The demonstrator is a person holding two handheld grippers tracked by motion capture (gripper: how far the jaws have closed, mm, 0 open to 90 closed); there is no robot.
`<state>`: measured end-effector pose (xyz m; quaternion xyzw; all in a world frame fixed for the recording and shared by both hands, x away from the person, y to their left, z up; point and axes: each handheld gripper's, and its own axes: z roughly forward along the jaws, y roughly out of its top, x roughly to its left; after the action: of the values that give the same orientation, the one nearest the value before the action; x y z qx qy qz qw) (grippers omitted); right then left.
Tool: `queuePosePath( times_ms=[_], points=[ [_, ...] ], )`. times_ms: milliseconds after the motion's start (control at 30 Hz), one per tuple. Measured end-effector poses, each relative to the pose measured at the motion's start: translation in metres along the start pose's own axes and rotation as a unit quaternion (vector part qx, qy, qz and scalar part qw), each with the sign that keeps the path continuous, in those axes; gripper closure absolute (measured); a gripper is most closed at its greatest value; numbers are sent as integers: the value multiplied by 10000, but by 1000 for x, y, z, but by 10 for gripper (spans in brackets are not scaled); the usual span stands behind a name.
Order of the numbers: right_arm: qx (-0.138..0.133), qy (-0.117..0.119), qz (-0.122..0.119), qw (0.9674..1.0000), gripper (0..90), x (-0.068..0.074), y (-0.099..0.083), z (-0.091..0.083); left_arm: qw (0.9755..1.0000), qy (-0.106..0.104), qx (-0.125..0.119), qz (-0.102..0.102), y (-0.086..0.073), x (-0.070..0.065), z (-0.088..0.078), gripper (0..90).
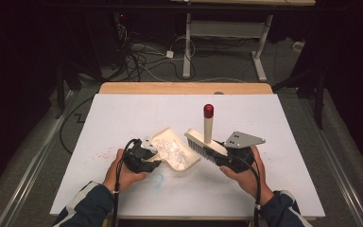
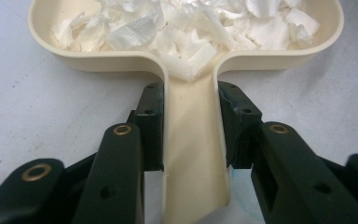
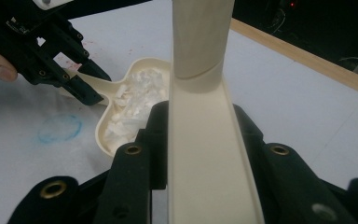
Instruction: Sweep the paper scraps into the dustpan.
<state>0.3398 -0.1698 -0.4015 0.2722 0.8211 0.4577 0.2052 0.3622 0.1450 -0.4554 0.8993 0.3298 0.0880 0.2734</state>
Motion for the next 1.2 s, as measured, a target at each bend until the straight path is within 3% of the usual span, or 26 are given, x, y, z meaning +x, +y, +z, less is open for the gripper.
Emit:
queuePosePath(
  times_ms=[567, 1200],
  points=[
    [26, 22, 55, 10000, 675, -4, -4, -18, 9998, 25, -107, -189, -5, 9, -8, 638],
    [169, 53, 147, 9997, 675, -13, -19, -50, 9981, 330, -154, -493, -27, 25, -27, 638]
  ],
)
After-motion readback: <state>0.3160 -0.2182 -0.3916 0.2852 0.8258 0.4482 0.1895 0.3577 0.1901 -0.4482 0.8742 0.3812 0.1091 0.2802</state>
